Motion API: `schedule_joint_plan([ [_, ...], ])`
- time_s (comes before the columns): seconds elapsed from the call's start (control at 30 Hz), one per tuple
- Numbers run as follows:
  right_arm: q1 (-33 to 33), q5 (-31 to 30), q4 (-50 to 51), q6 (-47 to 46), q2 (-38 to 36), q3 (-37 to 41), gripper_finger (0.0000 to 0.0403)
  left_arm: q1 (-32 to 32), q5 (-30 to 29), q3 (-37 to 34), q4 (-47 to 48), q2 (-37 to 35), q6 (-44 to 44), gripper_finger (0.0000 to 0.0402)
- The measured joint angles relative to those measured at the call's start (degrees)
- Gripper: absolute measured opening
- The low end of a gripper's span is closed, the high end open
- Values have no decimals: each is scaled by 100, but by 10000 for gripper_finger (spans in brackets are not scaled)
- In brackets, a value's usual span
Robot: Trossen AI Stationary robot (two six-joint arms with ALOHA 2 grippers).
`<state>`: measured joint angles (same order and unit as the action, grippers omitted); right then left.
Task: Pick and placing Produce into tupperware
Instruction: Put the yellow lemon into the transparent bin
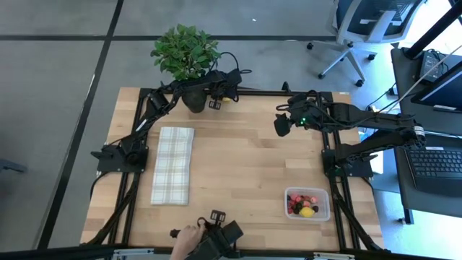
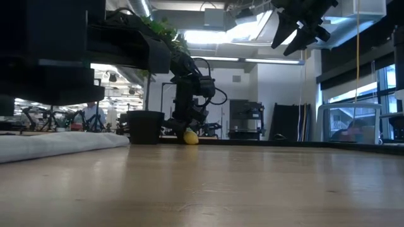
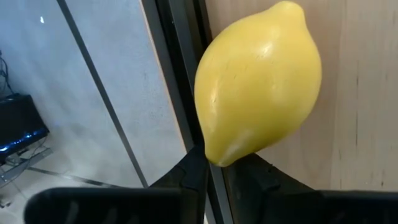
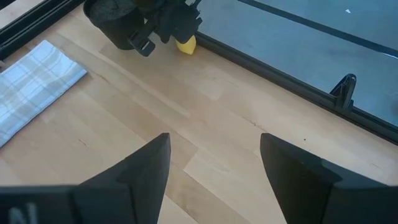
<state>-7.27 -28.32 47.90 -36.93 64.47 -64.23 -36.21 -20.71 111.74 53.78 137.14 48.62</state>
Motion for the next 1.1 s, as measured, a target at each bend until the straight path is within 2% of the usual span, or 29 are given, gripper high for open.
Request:
schedule_joint_plan([
  [0.13, 0, 34, -1, -6, 0, 0, 249, 0, -1, -4, 4, 0, 4, 57],
  [0.27, 0, 451, -4, -4, 0, 0, 249, 0, 0, -5, 9, 0, 6, 64],
  [0.73, -2, 470, -6, -3, 2, 0, 249, 17, -148, -17, 10, 5, 12, 91],
  [0.87, -2, 470, -4, 116, 2, 0, 249, 17, -136, -20, 45, 7, 2, 117],
  [1.1, -2, 470, -4, 164, 2, 0, 249, 24, -111, -22, 109, 7, -9, 191],
])
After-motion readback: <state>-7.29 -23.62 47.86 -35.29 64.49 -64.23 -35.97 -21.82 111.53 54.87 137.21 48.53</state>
